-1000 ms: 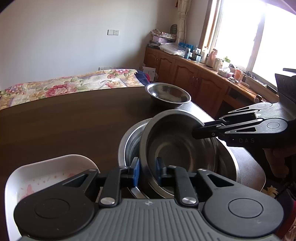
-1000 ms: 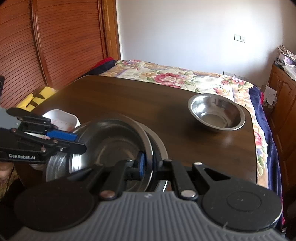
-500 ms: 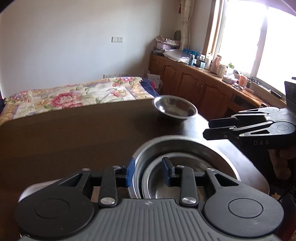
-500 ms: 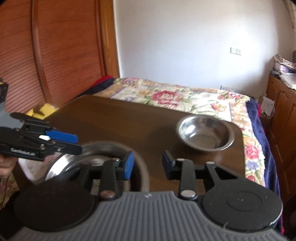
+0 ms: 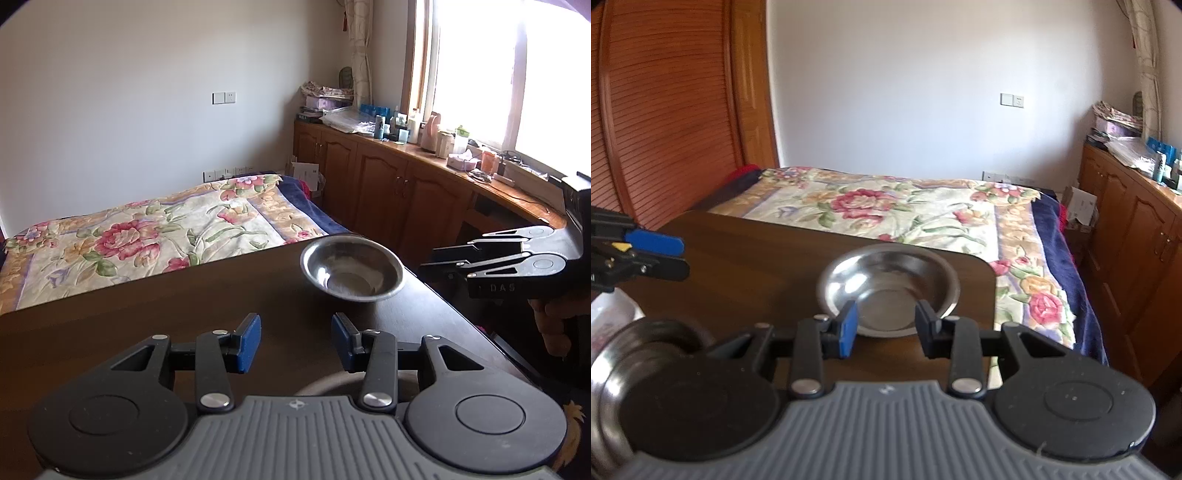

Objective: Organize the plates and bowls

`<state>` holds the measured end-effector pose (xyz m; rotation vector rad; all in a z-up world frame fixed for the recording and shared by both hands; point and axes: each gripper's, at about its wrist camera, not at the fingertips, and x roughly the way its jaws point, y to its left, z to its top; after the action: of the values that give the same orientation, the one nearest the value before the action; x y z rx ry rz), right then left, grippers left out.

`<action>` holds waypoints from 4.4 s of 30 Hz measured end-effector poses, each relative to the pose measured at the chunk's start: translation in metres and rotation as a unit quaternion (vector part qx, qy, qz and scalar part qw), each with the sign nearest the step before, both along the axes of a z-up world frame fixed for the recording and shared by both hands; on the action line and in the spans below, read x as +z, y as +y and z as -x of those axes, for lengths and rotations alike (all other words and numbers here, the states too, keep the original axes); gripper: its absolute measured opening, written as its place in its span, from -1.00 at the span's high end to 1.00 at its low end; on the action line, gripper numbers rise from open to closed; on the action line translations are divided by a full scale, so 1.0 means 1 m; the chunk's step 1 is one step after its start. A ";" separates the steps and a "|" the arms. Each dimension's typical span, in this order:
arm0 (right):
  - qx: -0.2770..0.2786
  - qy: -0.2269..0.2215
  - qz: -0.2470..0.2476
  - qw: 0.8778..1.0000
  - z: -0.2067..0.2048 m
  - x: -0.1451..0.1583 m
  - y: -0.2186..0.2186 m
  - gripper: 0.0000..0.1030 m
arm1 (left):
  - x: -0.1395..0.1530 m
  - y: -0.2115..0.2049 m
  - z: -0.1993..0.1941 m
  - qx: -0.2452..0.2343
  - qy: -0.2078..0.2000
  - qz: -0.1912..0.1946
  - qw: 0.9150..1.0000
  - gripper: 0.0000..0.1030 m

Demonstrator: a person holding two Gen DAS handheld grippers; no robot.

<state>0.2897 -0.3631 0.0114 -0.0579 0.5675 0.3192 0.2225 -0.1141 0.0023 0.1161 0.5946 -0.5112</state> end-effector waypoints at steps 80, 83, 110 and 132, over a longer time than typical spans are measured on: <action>-0.021 0.016 -0.062 0.998 -0.032 0.010 -0.016 0.76 | 0.005 -0.066 -0.074 -0.054 0.079 -0.018 0.995 0.25; -0.018 0.006 -0.056 0.998 -0.024 0.019 -0.010 0.76 | 0.014 -0.058 -0.066 -0.054 0.071 -0.013 0.996 0.25; 0.006 -0.038 -0.029 0.999 0.052 0.050 0.043 0.76 | 0.043 0.015 0.028 -0.055 0.020 0.026 0.998 0.26; 0.024 0.000 -0.045 0.999 0.103 0.001 0.072 0.75 | -0.013 0.050 0.084 -0.021 0.059 0.045 0.997 0.26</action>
<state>0.1872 -0.2912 0.0126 0.0147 0.5518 0.3907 0.1381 -0.0643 -0.0105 0.0125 0.6851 -0.5877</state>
